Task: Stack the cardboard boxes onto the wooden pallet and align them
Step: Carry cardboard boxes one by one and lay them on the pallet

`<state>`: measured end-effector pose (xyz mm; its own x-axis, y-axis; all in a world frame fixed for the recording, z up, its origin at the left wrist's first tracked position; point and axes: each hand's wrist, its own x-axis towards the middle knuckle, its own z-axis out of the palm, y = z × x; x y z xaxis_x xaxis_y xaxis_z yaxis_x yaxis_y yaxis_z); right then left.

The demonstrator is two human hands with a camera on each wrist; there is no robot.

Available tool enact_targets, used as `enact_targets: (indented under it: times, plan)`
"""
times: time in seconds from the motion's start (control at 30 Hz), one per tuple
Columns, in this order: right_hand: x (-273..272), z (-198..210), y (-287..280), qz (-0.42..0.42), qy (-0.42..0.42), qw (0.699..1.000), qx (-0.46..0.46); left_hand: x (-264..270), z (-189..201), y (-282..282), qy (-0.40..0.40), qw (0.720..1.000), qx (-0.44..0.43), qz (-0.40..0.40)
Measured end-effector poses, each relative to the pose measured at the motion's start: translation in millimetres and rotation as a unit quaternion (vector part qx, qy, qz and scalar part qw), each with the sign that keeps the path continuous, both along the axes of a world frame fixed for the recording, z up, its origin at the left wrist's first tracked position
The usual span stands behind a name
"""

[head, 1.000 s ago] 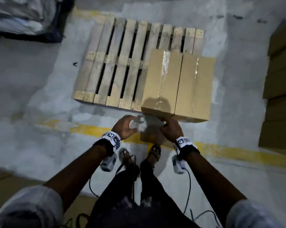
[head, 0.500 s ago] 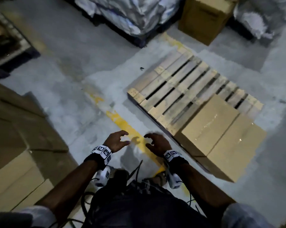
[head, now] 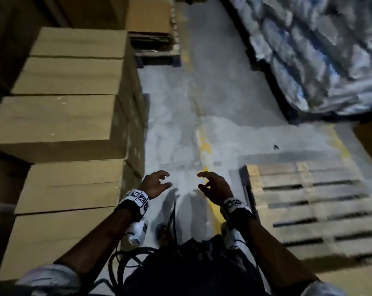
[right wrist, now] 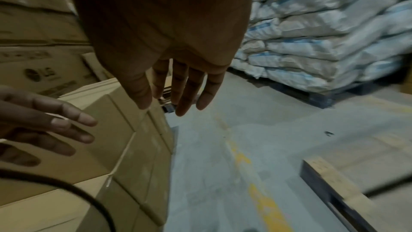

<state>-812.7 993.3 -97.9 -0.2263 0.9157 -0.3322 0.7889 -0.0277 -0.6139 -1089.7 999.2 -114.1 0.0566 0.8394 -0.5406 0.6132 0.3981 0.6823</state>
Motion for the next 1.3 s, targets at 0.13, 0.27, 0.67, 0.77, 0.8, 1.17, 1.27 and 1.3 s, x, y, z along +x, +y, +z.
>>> enact_targets:
  times: [0.13,0.27,0.67,0.77,0.8,1.17,1.27,1.3]
  plan:
    - [-53.2,4.1,66.9,0.072,0.020,0.996,0.050,-48.2,6.0,17.1,-0.001,0.994,0.010,0.108]
    - [-113.1,5.4,148.3,0.153,0.033,0.986,0.059,-92.4,4.8,36.2,0.015,0.974,0.037,0.225]
    - [-313.5,14.6,398.1,0.445,-0.047,0.894,0.015,-177.1,1.7,158.8,0.133,0.851,-0.017,0.508]
    - [-351.5,10.3,438.5,0.491,-0.064,0.869,0.006,-177.9,-9.0,179.5,0.131,0.829,-0.042,0.542]
    - [-357.2,7.0,443.9,0.491,-0.068,0.868,0.015,-178.6,-10.7,181.2,0.135,0.830,-0.054,0.539]
    - [-410.6,-28.1,482.6,0.590,-0.138,0.790,0.092,-157.3,-42.0,209.7,0.046,0.793,-0.082,0.602]
    - [-418.4,-24.6,482.6,0.586,-0.136,0.798,0.044,-161.5,-44.3,224.5,0.014,0.769,-0.067,0.636]
    - [-420.3,-23.6,483.0,0.580,-0.132,0.803,0.026,-162.5,-43.1,229.6,0.003,0.757,-0.056,0.651]
